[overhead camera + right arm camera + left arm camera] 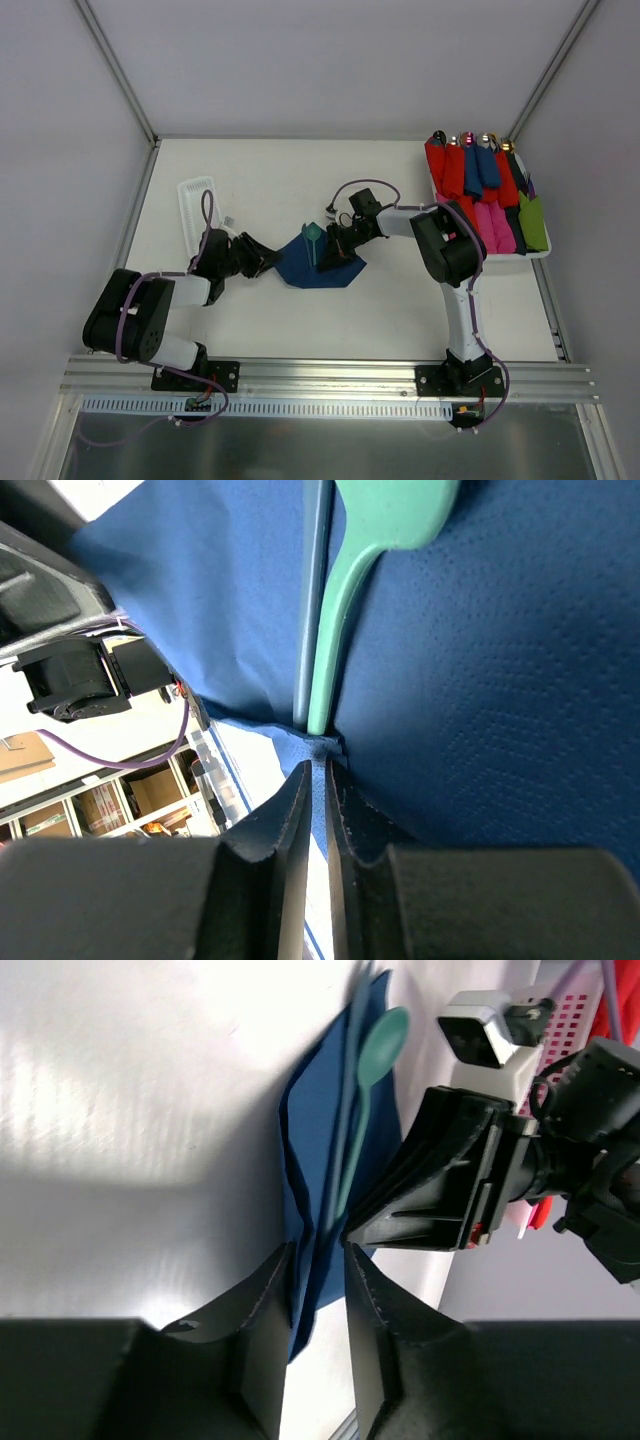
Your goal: Place the utensils on the paper napkin and roll it up
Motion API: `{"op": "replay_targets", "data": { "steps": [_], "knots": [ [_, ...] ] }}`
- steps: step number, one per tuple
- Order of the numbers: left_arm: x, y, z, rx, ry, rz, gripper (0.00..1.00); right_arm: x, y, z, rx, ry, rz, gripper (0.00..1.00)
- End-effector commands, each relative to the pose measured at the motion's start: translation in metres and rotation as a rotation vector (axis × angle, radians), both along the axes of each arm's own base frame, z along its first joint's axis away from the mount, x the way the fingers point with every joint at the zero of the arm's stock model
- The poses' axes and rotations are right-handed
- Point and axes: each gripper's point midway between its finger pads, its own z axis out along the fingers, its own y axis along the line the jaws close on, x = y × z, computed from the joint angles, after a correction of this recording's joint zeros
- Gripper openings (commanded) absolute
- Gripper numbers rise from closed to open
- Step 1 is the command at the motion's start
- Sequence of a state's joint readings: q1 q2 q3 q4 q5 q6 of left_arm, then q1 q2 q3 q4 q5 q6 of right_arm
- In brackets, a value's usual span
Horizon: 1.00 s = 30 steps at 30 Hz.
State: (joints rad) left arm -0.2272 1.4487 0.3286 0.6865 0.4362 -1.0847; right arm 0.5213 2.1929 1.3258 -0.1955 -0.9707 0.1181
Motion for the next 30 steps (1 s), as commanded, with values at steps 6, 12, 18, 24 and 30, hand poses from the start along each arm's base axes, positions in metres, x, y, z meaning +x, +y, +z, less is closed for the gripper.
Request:
{"op": "replay_targets", "data": {
  "steps": [6, 12, 18, 24, 30],
  "knots": [
    [0.010, -0.016, 0.020, 0.014, -0.042, -0.078, 0.03, 0.007, 0.000, -0.006, -0.036, -0.024, -0.006, 0.14],
    [0.014, -0.049, 0.027, -0.015, -0.056, -0.167, 0.00, 0.008, 0.000, -0.005, -0.037, -0.026, -0.009, 0.14],
    [0.015, -0.080, 0.034, -0.063, -0.058, -0.227, 0.00, 0.009, 0.001, -0.003, -0.035, -0.034, -0.007, 0.14],
    [0.019, -0.104, 0.029, -0.117, -0.025, -0.244, 0.00, 0.008, 0.000, -0.005, -0.040, -0.028, -0.009, 0.14],
    [0.025, -0.120, 0.023, -0.150, 0.005, -0.243, 0.00, 0.008, -0.001, -0.005, -0.039, -0.026, -0.010, 0.14]
  ]
}}
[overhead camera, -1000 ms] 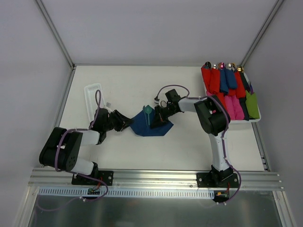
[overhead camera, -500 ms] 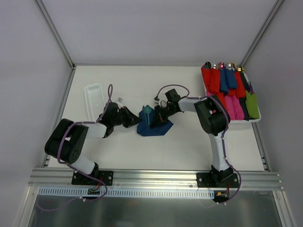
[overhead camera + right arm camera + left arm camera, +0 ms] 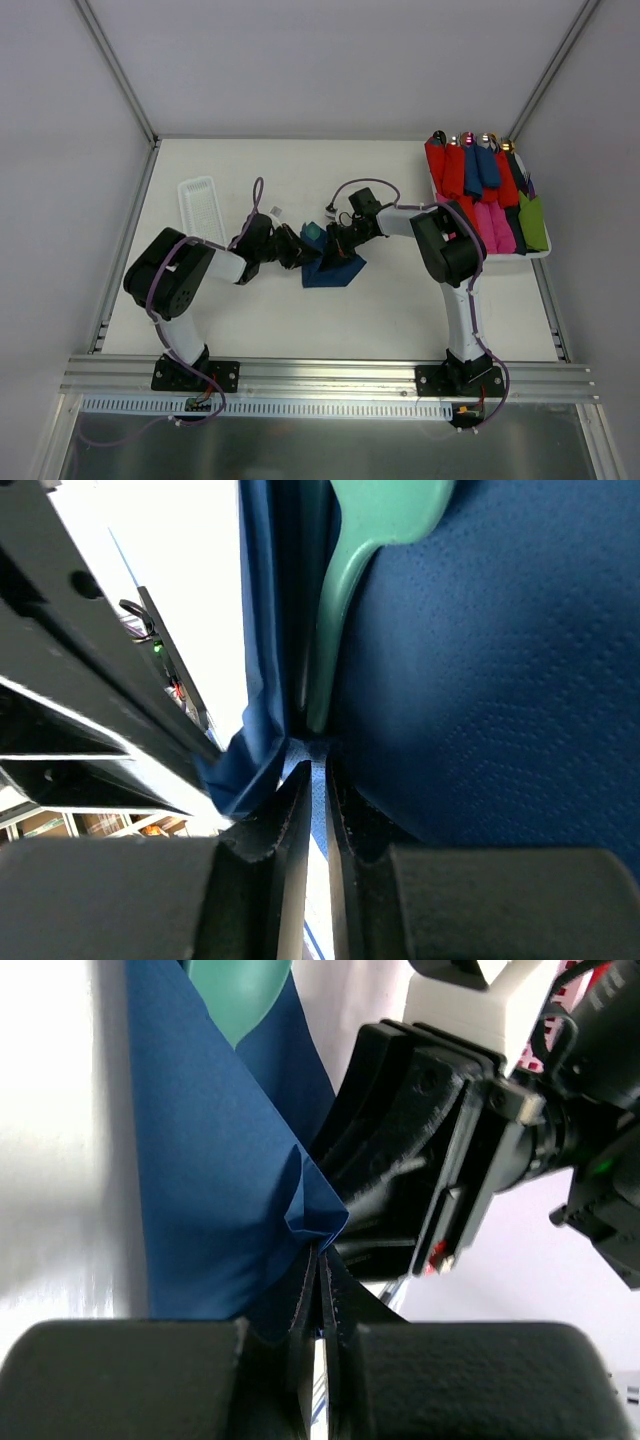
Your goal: Place the utensils on the paper napkin and roll it up
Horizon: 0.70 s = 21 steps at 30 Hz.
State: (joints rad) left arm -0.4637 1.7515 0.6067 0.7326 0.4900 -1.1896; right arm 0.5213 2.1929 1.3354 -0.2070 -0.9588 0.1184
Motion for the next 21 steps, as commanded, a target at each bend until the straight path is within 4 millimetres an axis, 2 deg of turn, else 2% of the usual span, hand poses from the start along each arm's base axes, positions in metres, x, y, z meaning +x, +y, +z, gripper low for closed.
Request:
{"op": "replay_targets", "data": {
  "steps": [1, 8, 12, 21],
  "knots": [
    [0.011, -0.018, 0.018, -0.062, -0.046, -0.012, 0.00, 0.005, 0.000, -0.005, -0.028, -0.025, -0.002, 0.14],
    [0.007, -0.022, -0.004, -0.055, 0.004, -0.008, 0.00, 0.006, -0.003, -0.005, -0.027, -0.023, -0.005, 0.14],
    [-0.001, -0.017, -0.026, -0.039, 0.062, 0.008, 0.00, 0.010, -0.007, -0.001, -0.021, -0.027, -0.020, 0.15],
    [-0.014, -0.007, -0.068, 0.006, 0.221, 0.060, 0.00, 0.014, -0.010, 0.021, 0.020, -0.054, -0.025, 0.15]
  ]
}}
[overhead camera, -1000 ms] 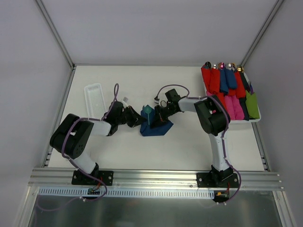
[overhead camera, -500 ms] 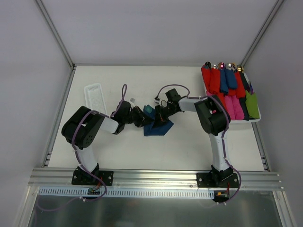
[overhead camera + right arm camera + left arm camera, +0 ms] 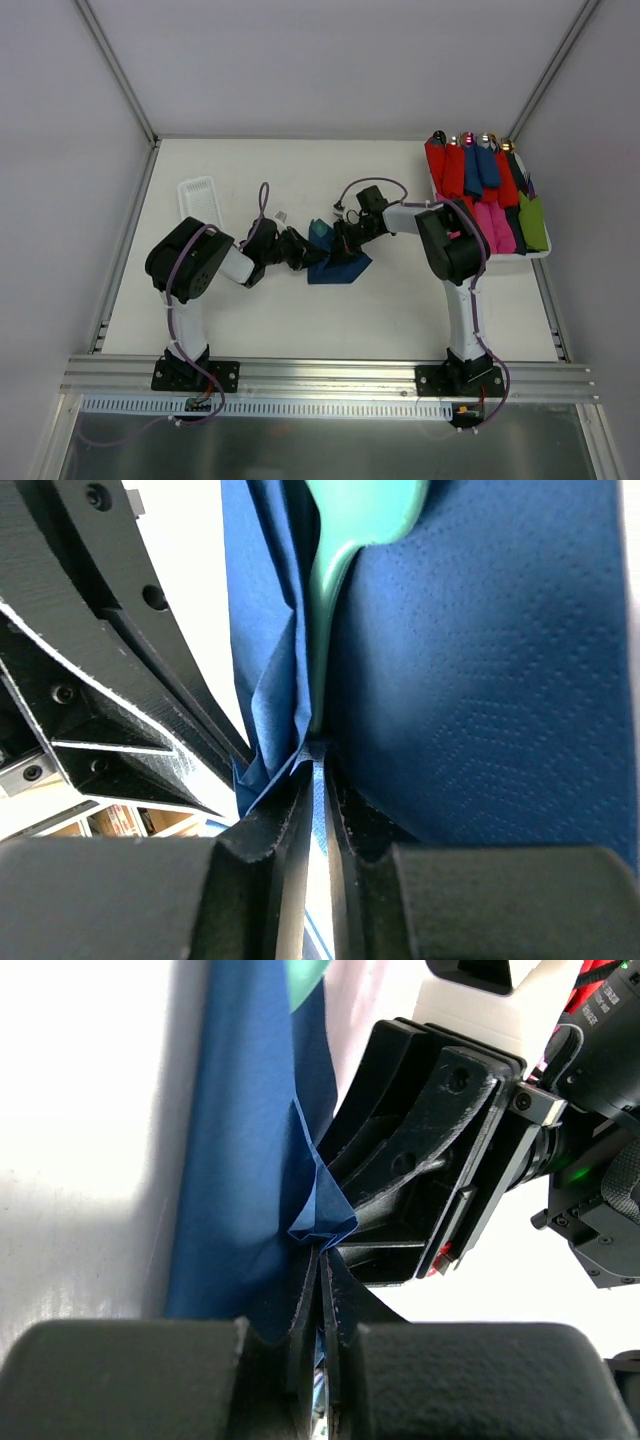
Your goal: Place the utensils on the paper napkin and roll it up
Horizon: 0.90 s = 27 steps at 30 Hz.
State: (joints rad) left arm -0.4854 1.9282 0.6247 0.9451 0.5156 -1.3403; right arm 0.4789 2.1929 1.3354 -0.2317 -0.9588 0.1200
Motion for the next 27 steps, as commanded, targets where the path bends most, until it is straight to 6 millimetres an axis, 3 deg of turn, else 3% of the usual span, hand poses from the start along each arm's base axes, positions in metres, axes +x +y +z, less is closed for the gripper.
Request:
{"op": "replay_targets", "data": {
  "steps": [1, 6, 13, 21, 24, 27],
  "knots": [
    [-0.022, 0.013, -0.056, 0.121, 0.165, 0.033, 0.00, 0.003, 0.003, 0.023, 0.035, -0.083, 0.023, 0.15],
    [-0.034, 0.021, -0.077, 0.202, 0.258, 0.027, 0.00, 0.002, 0.003, 0.034, 0.057, -0.114, 0.037, 0.16],
    [-0.042, 0.032, -0.092, 0.307, 0.340, 0.025, 0.00, 0.001, 0.000, 0.069, 0.087, -0.212, 0.079, 0.22],
    [-0.053, 0.043, -0.103, 0.390, 0.414, 0.027, 0.00, 0.002, -0.023, 0.106, 0.082, -0.276, 0.075, 0.29],
    [-0.052, 0.044, -0.103, 0.399, 0.407, 0.028, 0.00, 0.009, -0.039, 0.103, 0.050, -0.284, 0.041, 0.27],
    [-0.050, 0.045, -0.102, 0.404, 0.402, 0.031, 0.00, 0.017, -0.060, 0.083, -0.032, -0.290, 0.018, 0.23]
  ]
}}
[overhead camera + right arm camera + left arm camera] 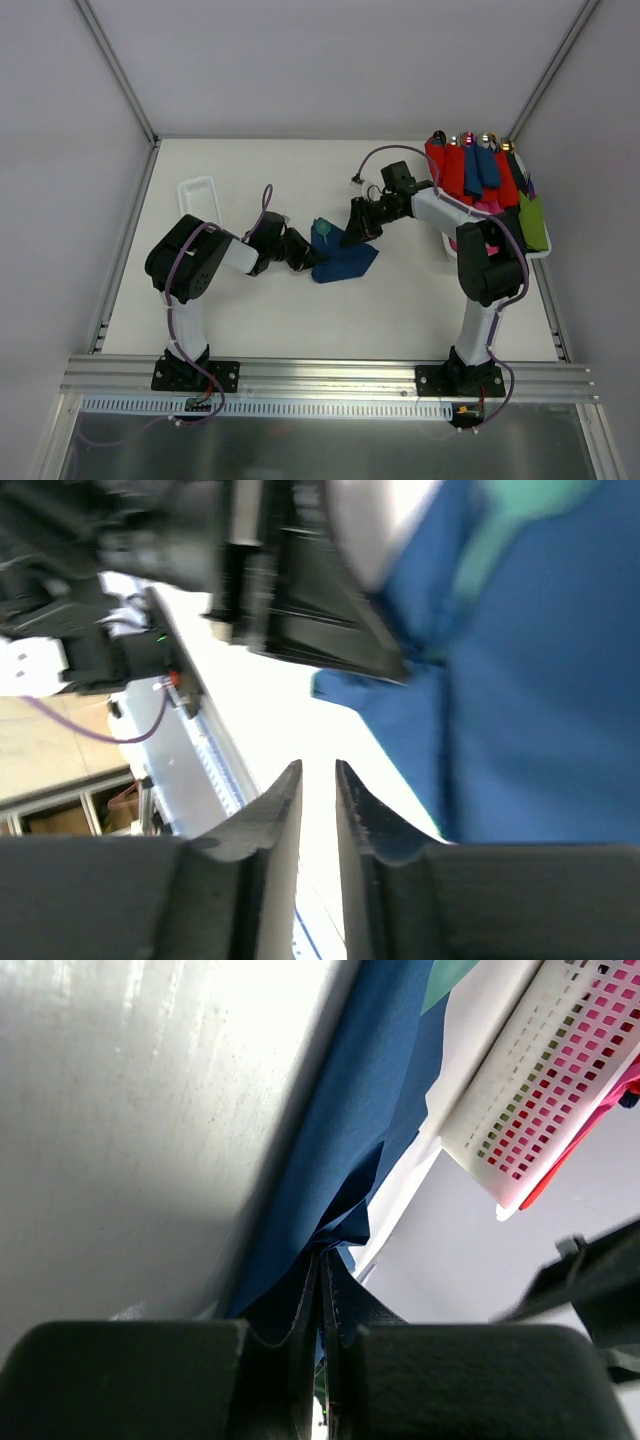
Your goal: Place the utensils on the paper napkin and roll it up
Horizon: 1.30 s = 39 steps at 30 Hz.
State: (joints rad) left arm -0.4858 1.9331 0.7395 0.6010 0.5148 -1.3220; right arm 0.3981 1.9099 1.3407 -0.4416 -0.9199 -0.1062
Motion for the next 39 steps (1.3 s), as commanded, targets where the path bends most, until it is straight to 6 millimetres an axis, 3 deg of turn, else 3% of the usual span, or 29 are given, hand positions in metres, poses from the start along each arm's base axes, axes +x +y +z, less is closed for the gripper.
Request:
{"op": "replay_targets", "data": {
  "steps": [1, 5, 9, 16, 24, 30, 39],
  "knots": [
    [-0.045, 0.043, -0.075, 0.289, 0.199, 0.023, 0.00, 0.005, -0.028, -0.016, -0.087, 0.006, -0.027, 0.20],
    [-0.041, 0.040, -0.070, 0.283, 0.171, 0.013, 0.00, 0.007, -0.041, -0.046, -0.175, 0.014, -0.035, 0.17],
    [-0.032, 0.037, -0.057, 0.272, 0.106, 0.006, 0.00, 0.008, -0.040, -0.060, -0.197, 0.045, -0.034, 0.16],
    [-0.010, 0.017, -0.017, 0.237, -0.056, -0.042, 0.00, 0.004, -0.039, -0.083, -0.250, 0.084, -0.023, 0.14],
    [-0.003, -0.009, 0.016, 0.187, -0.152, -0.082, 0.01, -0.006, -0.036, -0.088, -0.250, 0.118, -0.014, 0.11],
    [0.001, -0.016, 0.020, 0.148, -0.144, -0.063, 0.02, -0.012, -0.032, -0.087, -0.248, 0.124, -0.005, 0.11],
    [0.001, -0.009, 0.025, 0.156, -0.153, -0.023, 0.01, -0.011, -0.034, -0.087, -0.265, 0.098, 0.000, 0.11]
  ]
}}
